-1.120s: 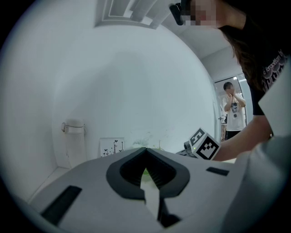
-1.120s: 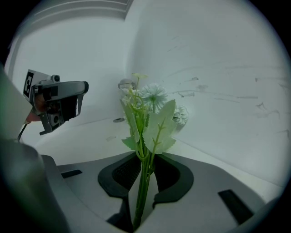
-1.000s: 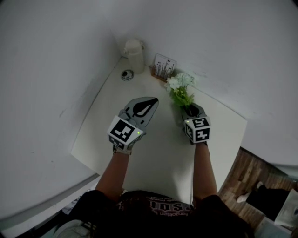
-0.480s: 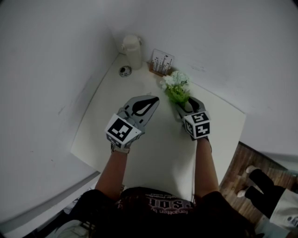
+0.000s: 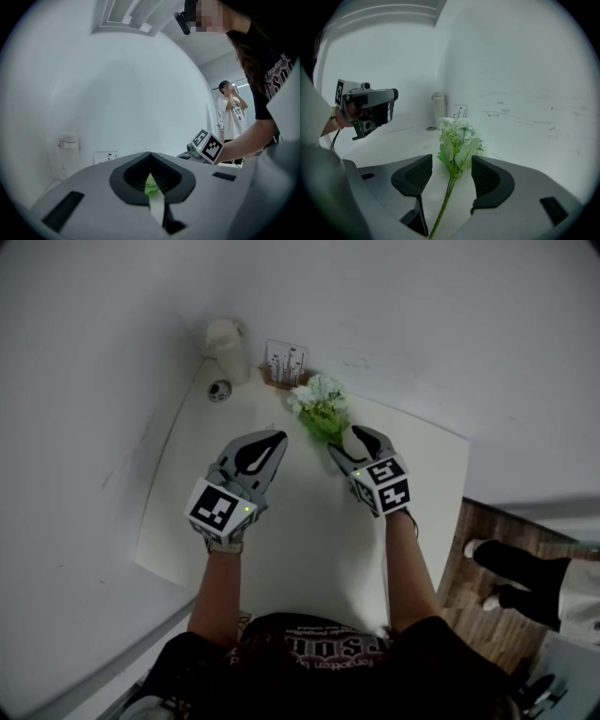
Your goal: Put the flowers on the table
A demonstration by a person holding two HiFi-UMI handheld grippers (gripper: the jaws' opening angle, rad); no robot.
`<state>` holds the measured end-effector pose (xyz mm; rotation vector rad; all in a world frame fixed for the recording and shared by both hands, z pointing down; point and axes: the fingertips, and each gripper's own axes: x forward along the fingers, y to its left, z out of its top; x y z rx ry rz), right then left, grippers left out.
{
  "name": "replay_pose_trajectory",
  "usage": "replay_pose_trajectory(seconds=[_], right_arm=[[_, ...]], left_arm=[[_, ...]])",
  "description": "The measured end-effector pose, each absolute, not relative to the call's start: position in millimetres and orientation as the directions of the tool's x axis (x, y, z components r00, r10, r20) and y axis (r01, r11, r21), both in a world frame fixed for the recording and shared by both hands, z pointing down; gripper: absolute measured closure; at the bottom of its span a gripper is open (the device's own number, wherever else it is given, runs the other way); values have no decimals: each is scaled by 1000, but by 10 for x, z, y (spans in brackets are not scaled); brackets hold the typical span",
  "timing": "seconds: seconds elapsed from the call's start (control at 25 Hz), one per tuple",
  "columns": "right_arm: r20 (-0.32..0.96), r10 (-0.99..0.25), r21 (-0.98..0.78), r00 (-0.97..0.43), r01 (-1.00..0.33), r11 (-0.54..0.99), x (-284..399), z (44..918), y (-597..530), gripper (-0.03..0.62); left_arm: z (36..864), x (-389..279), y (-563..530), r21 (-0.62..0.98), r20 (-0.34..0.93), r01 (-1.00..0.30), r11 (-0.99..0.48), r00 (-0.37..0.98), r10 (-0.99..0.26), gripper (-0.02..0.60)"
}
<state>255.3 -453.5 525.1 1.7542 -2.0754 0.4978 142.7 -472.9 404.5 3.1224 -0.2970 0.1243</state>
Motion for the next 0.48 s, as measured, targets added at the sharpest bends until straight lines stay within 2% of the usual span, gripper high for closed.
replay_pose_trajectory(seconds=[0.48], right_arm=[[378, -923, -6, -71, -997, 74, 2576, 4593, -4181, 336]], left_arm=[[3769, 1330, -4526, -25, 74, -206, -978, 975, -208, 578]])
